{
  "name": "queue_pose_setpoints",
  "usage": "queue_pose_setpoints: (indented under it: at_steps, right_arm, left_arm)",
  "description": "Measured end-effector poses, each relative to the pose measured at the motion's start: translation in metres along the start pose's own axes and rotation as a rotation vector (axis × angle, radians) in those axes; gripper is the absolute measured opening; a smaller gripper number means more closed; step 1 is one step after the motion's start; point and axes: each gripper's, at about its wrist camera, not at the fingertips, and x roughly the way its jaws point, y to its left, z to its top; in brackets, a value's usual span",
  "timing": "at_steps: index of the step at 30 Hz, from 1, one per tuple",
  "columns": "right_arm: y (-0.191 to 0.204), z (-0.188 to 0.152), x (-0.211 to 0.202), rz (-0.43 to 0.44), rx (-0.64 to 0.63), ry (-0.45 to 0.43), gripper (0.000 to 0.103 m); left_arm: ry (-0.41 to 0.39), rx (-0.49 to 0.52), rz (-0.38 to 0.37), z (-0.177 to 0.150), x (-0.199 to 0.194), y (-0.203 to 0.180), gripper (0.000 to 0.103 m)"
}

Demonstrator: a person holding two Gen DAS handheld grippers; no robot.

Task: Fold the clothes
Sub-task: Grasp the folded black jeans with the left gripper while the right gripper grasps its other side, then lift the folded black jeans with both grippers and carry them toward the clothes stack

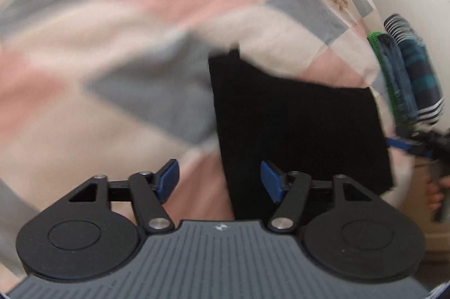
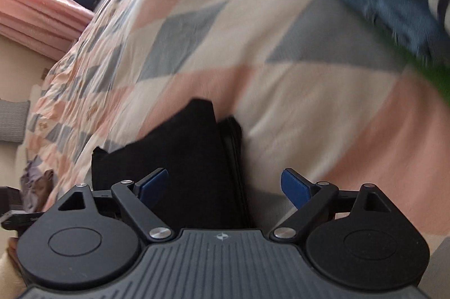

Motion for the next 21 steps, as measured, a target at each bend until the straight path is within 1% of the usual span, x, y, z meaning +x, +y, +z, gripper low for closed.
queue_pose_setpoints:
  at_steps: [2, 4, 5, 8, 10, 11, 14, 16, 17, 18, 19, 20, 21]
  right_arm:
    - [-0.004, 0.004, 0.010, 0.038, -0.005, 0.032, 0.091]
    - [-0.006, 0.007, 0.022, 0.069, -0.002, 0.072, 0.091]
    - [-0.007, 0.008, 0.027, 0.081, -0.001, 0.090, 0.091]
    - [-0.013, 0.008, 0.040, 0.120, -0.001, 0.143, 0.091]
    - [-0.017, 0.008, 0.046, 0.133, -0.004, 0.158, 0.091]
    - [-0.020, 0.007, 0.048, 0.150, 0.006, 0.156, 0.093]
    - [-0.024, 0.004, 0.056, 0.201, 0.037, 0.154, 0.092]
    - [-0.023, 0.003, 0.063, 0.243, 0.056, 0.165, 0.086]
    - [-0.022, 0.002, 0.066, 0.252, 0.061, 0.171, 0.078]
    - [-0.020, 0.002, 0.068, 0.254, 0.062, 0.175, 0.070]
    - [-0.021, 0.002, 0.068, 0.262, 0.070, 0.177, 0.066]
    - [-0.022, 0.002, 0.066, 0.274, 0.083, 0.177, 0.061]
    - [-0.023, 0.001, 0.063, 0.284, 0.090, 0.174, 0.053]
  left_arm:
    - [0.024, -0.059, -0.060, -0.007, 0.012, 0.004, 0.069]
    - [0.013, -0.120, -0.121, -0.011, 0.021, 0.008, 0.070]
    - [0.006, -0.151, -0.151, -0.013, 0.026, 0.010, 0.074]
    - [-0.027, -0.266, -0.184, -0.020, 0.037, 0.020, 0.074]
    - [-0.062, -0.320, -0.204, -0.025, 0.040, 0.026, 0.075]
    - [-0.077, -0.335, -0.211, -0.028, 0.040, 0.027, 0.075]
    - [-0.100, -0.339, -0.229, -0.031, 0.046, 0.027, 0.081]
    - [-0.109, -0.342, -0.248, -0.031, 0.050, 0.025, 0.083]
    - [-0.107, -0.343, -0.266, -0.031, 0.052, 0.023, 0.081]
    - [-0.104, -0.327, -0.261, -0.030, 0.053, 0.019, 0.077]
    - [-0.101, -0.304, -0.245, -0.028, 0.054, 0.014, 0.074]
    - [-0.095, -0.258, -0.218, -0.025, 0.052, 0.008, 0.063]
    - [-0.090, -0.213, -0.197, -0.023, 0.049, 0.002, 0.057]
